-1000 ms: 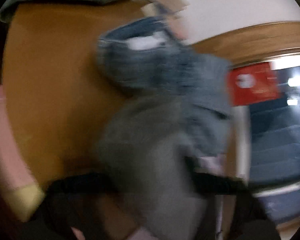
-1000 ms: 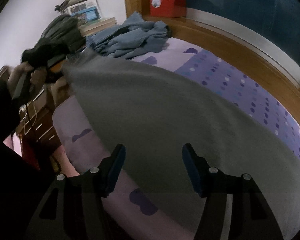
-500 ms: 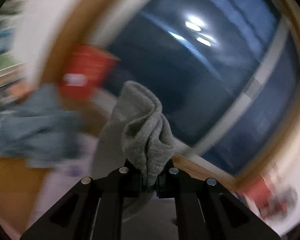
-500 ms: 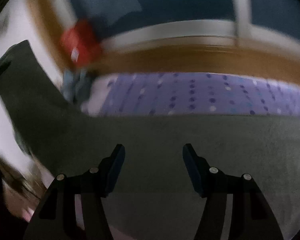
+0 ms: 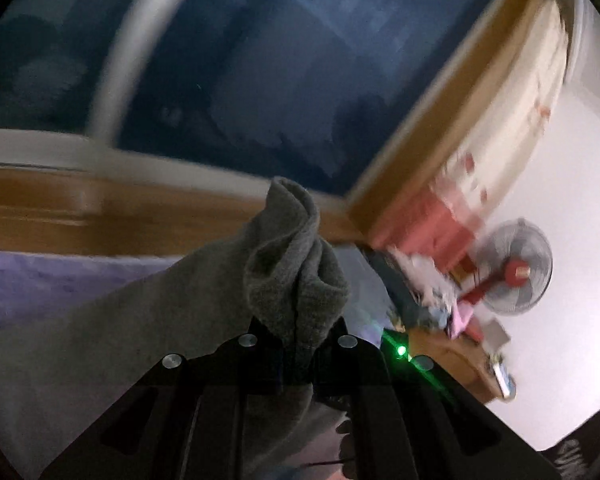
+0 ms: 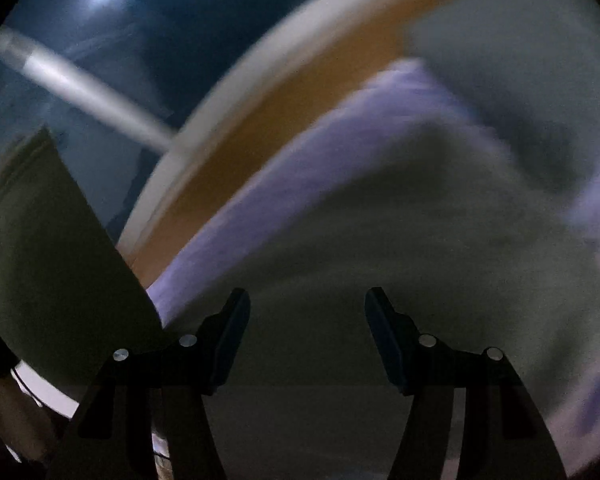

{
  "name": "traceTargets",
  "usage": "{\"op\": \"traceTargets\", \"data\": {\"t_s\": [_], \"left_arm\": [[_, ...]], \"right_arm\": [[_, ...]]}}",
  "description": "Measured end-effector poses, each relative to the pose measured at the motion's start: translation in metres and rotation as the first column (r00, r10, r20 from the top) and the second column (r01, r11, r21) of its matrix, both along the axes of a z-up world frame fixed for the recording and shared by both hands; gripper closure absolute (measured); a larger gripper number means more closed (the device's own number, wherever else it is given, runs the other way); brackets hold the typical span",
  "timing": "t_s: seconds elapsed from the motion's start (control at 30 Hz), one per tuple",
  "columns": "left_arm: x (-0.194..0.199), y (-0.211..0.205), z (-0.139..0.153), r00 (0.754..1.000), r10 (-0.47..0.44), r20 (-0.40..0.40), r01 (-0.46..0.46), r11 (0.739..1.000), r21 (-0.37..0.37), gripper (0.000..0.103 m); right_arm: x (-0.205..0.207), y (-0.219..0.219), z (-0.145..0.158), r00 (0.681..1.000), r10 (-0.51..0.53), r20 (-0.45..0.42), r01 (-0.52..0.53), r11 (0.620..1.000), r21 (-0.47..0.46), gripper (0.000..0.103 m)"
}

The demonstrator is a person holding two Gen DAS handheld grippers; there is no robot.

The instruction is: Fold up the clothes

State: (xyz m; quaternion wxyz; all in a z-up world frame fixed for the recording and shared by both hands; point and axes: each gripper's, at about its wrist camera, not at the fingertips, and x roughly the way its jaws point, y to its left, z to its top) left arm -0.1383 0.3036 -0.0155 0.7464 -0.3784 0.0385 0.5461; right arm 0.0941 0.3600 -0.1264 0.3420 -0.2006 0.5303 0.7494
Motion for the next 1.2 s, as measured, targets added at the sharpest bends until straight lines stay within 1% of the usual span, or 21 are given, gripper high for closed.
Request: {"op": "traceTargets", "data": {"t_s": [0.1,0.17,0.3,0.4,0.47,0.5,0.53,0.6,0.67,0.7,0.73,0.8,0.83,0.9,0.93,1.0,1.07,1.1,1.13,1.17,1.2], "left_arm": [[0.064,0.03,-0.026,0.996,-0.081,-0.039,0.079,0.995,-0.053,0.096],[0.094,0.041,-0.047,0.993,-0.106,-0.059,0.1,0.989,-0.108,0.095],[0.132,0.058,-0.088,0.988,-0.06,-0.139,0.035,0.983,-0.179,0.095],[0.132,0.069,-0.118,0.993,-0.046,-0.109,0.015,0.963,-0.271,0.095],[0.137,0.072,-0.136,0.994,-0.072,-0.085,0.042,0.948,-0.314,0.092],[0.145,0.072,-0.144,0.991,-0.102,-0.087,0.068,0.941,-0.331,0.08],[0.152,0.073,-0.151,0.985,-0.145,-0.091,0.105,0.931,-0.35,0.057],[0.159,0.06,-0.142,0.966,-0.242,-0.096,0.199,0.925,-0.323,0.041],[0.163,0.046,-0.127,0.942,-0.329,-0.074,0.297,0.913,-0.279,0.036],[0.166,0.031,-0.11,0.917,-0.394,-0.059,0.373,0.901,-0.222,0.037],[0.169,0.015,-0.094,0.89,-0.447,-0.09,0.43,0.889,-0.16,0.036],[0.178,-0.032,-0.055,0.827,-0.505,-0.247,0.527,0.85,0.029,0.035],[0.181,-0.054,-0.041,0.803,-0.491,-0.338,0.55,0.829,0.102,0.034],[0.176,-0.071,-0.032,0.79,-0.421,-0.445,0.52,0.845,0.125,0.034],[0.168,-0.071,-0.031,0.798,-0.382,-0.466,0.48,0.87,0.11,0.034],[0.129,-0.065,-0.032,0.846,-0.273,-0.458,0.338,0.939,0.064,0.034],[0.074,-0.065,-0.035,0.879,-0.166,-0.447,0.192,0.981,0.012,0.034],[0.035,-0.068,-0.042,0.886,-0.085,-0.457,0.082,0.996,-0.027,0.034],[-0.006,-0.072,-0.05,0.881,0.004,-0.473,-0.04,0.997,-0.067,0.034],[-0.048,-0.077,-0.058,0.866,0.09,-0.492,-0.162,0.981,-0.105,0.034],[-0.085,-0.082,-0.068,0.854,0.161,-0.495,-0.276,0.946,-0.168,0.036]], "right_arm": [[0.049,0.012,-0.017,0.99,-0.027,-0.137,0.016,0.996,-0.084,0.043],[0.067,0.012,-0.018,0.978,-0.052,-0.203,0.037,0.996,-0.081,0.043],[0.092,0.012,-0.009,0.979,-0.091,-0.184,0.091,0.996,-0.008,0.042],[0.121,0.01,-0.013,0.955,-0.218,-0.202,0.213,0.976,-0.044,0.042],[0.135,0.005,-0.011,0.945,-0.249,-0.214,0.246,0.968,-0.04,0.042],[0.14,0.003,-0.01,0.944,-0.255,-0.208,0.254,0.967,-0.033,0.042],[0.142,0.001,-0.009,0.949,-0.254,-0.185,0.253,0.967,-0.028,0.042],[0.14,0.0,-0.011,0.957,-0.251,-0.147,0.249,0.968,-0.033,0.042],[0.136,0.001,-0.015,0.962,-0.242,-0.123,0.238,0.97,-0.048,0.042],[0.139,0.004,-0.018,0.962,-0.231,-0.147,0.225,0.973,-0.055,0.042],[0.141,0.008,-0.021,0.961,-0.22,-0.17,0.213,0.975,-0.061,0.039],[0.136,0.012,-0.023,0.968,-0.186,-0.169,0.178,0.982,-0.063,0.037],[0.13,0.013,-0.022,0.974,-0.164,-0.154,0.157,0.986,-0.058,0.037],[0.116,0.013,-0.02,0.986,-0.117,-0.118,0.114,0.993,-0.03,0.036],[0.111,0.011,-0.018,0.99,-0.102,-0.097,0.102,0.995,-0.012,0.034],[0.106,0.008,-0.014,0.995,-0.088,-0.057,0.089,0.996,0.026,0.032],[0.104,0.004,-0.009,0.996,-0.083,-0.013,0.083,0.995,0.063,0.032],[0.103,0.002,-0.006,0.996,-0.085,0.019,0.083,0.993,0.081,0.033],[0.101,-0.001,-0.003,0.994,-0.087,0.062,0.081,0.991,0.105,0.035],[0.098,-0.004,0.0,0.987,-0.098,0.129,0.079,0.986,0.144,0.055],[0.096,-0.006,0.004,0.975,-0.121,0.189,0.085,0.978,0.189,0.067]]}}
